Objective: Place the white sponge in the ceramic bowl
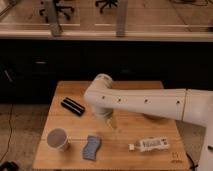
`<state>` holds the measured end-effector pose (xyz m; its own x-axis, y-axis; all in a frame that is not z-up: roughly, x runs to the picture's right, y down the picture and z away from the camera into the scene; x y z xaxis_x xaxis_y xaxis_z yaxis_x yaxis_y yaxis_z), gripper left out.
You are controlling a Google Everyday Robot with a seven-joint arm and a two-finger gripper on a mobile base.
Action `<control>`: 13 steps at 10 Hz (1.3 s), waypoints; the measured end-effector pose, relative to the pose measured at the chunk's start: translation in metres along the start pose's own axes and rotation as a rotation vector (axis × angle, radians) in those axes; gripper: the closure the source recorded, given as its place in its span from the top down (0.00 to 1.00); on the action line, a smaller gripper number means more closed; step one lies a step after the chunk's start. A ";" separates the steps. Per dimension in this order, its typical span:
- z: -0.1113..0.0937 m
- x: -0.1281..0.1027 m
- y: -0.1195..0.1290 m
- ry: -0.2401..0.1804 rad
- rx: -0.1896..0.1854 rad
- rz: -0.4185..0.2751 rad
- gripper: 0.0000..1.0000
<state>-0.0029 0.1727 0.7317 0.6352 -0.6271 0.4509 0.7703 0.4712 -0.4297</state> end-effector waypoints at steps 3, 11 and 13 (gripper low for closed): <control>0.010 -0.010 -0.003 -0.006 -0.018 -0.067 0.80; 0.050 -0.055 -0.018 -0.023 -0.101 -0.177 0.80; 0.059 -0.062 -0.019 -0.025 -0.122 -0.187 0.80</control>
<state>-0.0537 0.2386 0.7580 0.4842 -0.6804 0.5501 0.8632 0.2685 -0.4276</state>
